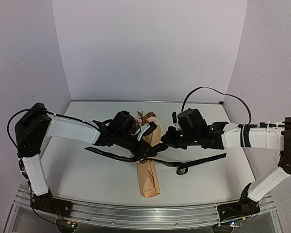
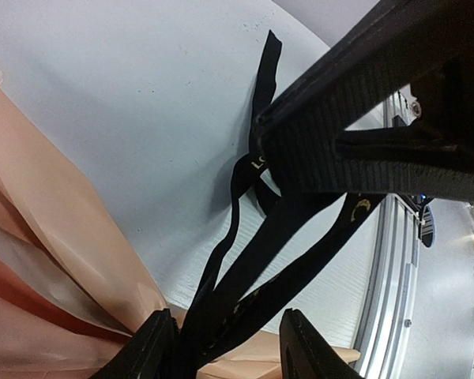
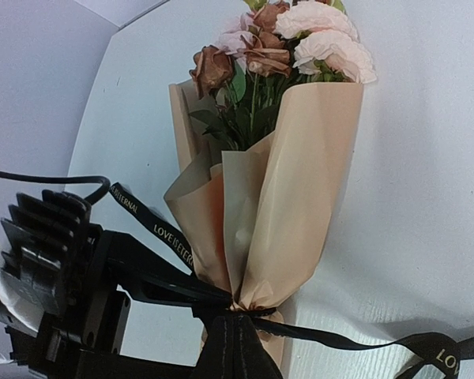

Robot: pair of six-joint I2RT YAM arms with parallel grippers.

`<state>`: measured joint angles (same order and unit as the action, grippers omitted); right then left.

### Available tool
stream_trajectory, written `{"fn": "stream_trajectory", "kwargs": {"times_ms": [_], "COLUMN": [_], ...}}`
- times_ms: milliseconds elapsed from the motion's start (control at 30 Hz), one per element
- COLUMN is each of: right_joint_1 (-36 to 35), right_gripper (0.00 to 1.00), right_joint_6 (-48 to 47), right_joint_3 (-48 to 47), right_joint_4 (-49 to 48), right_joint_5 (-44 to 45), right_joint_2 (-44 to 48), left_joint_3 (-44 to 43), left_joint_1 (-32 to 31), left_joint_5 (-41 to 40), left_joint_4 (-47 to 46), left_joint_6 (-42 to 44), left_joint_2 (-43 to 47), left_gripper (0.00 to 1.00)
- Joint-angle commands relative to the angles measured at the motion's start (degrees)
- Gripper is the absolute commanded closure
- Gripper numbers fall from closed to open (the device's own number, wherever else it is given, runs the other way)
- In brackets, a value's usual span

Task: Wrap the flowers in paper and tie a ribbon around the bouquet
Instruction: Cross the half-tied ribbon over the folded bouquet.

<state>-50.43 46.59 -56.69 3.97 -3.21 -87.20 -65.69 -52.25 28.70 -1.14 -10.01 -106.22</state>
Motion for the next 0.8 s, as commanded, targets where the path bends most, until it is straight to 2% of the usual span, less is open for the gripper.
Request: {"fn": "stream_trajectory", "kwargs": {"times_ms": [0, 167, 333, 433, 467, 500, 533, 667, 700, 767], "right_joint_1": [-0.28, -0.28, -0.37, -0.31, -0.32, -0.35, -0.37, -0.35, -0.33, -0.31], "right_gripper": [1.00, 1.00, 1.00, 1.00, 0.97, 0.89, 0.77, 0.38, 0.33, 0.30], "right_joint_6": [2.72, 3.80, 4.46, 4.62, 4.63, 4.59, 4.43, 4.69, 5.06, 5.94], "right_joint_3": [-0.61, -1.01, -1.30, -1.73, -2.12, -2.66, -3.05, -2.93, -2.27, -0.37], "right_joint_4": [-0.83, -0.19, 0.95, 2.75, 3.60, 4.97, 6.28, 13.36, 15.25, 19.56], "right_joint_5": [3.68, 5.48, 5.78, 6.01, 6.12, 6.30, 6.63, 10.72, 12.11, 14.42], "right_joint_2": [1.94, 1.64, 1.59, 1.57, 1.44, 1.30, 1.37, 4.13, 5.41, 8.29], "left_joint_3": [-2.04, -0.86, -0.73, 0.14, 0.56, 1.27, 2.06, 5.17, 5.77, 6.58], "left_joint_1": [-0.90, -1.19, -1.56, -1.81, -1.91, -1.97, -1.98, -1.98, -1.98, -1.98], "left_joint_5": [-3.89, -5.95, -8.09, -8.73, -8.99, -9.26, -9.65, -11.08, -11.22, -11.34], "left_joint_4": [0.49, -1.22, -2.29, -3.90, -4.66, -5.72, -6.61, -9.96, -10.42, -11.41], "left_joint_6": [0.98, 0.17, -0.07, -0.18, -0.15, -0.11, -0.10, -0.10, -0.08, -0.01], "left_joint_2": [-0.58, -0.13, -0.77, -0.54, -0.31, 0.05, 0.45, 2.47, 2.75, 3.18], "left_gripper": [0.55, 0.64, 0.86, 0.95, 0.98, 1.00, 1.00, 1.00, 1.00, 1.00]}}
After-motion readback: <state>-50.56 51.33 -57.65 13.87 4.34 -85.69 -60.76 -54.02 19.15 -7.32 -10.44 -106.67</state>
